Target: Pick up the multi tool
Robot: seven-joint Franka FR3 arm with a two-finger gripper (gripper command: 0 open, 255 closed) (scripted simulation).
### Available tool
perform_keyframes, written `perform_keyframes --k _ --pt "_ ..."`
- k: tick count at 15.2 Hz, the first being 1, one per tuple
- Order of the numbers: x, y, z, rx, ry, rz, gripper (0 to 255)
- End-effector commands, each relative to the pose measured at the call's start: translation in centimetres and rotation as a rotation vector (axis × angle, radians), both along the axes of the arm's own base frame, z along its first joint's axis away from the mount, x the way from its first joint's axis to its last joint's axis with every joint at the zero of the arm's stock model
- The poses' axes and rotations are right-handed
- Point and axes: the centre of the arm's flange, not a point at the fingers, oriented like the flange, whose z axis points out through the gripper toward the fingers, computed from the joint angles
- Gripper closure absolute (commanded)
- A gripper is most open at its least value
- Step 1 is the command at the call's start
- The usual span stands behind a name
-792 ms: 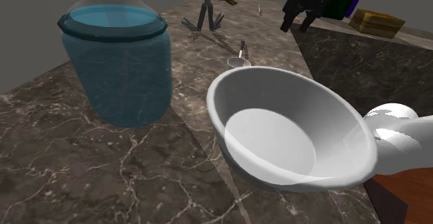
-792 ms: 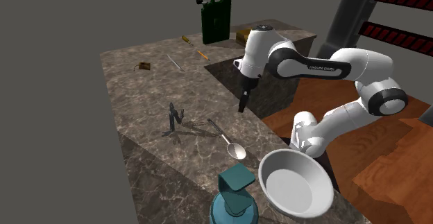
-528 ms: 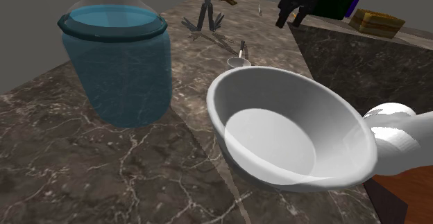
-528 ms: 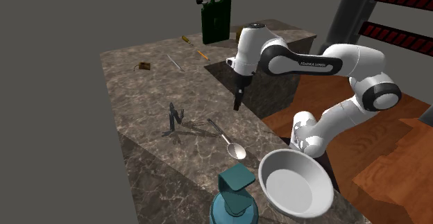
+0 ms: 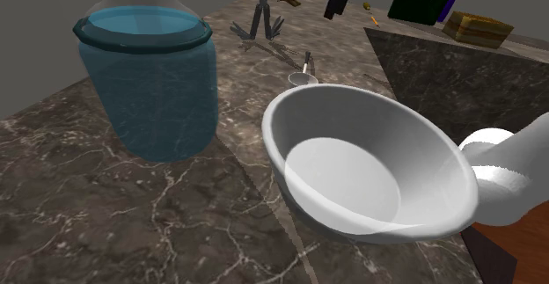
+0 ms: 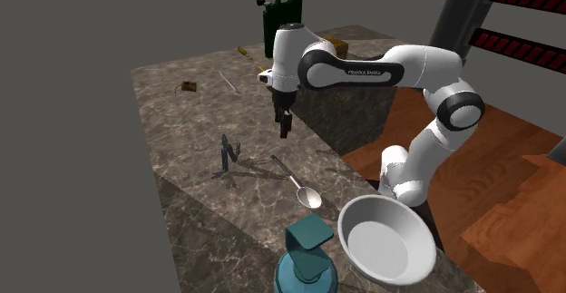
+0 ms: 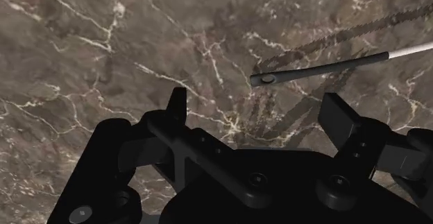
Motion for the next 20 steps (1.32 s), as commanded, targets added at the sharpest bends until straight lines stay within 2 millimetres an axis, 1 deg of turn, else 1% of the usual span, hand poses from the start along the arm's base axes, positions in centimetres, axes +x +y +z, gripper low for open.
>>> perform_keyframes --k 1,4,7,10,13,14,20 --pt "2.7 0.4 0.6 -0.012 0.000 0.106 0" --pt "6.6 1.8 1.2 -0.027 0.001 0.256 0" --pt "10.1 3.8 1.7 -0.041 0.002 0.406 0" --pt "13.4 6.3 2.2 -0.056 0.003 0.555 0" --pt "16.2 9.3 2.6 -0.071 0.003 0.705 0" --pt "16.3 9.5 2.6 -0.072 0.003 0.715 0" --pt "16.3 9.5 -0.5 -0.072 0.003 0.715 0"
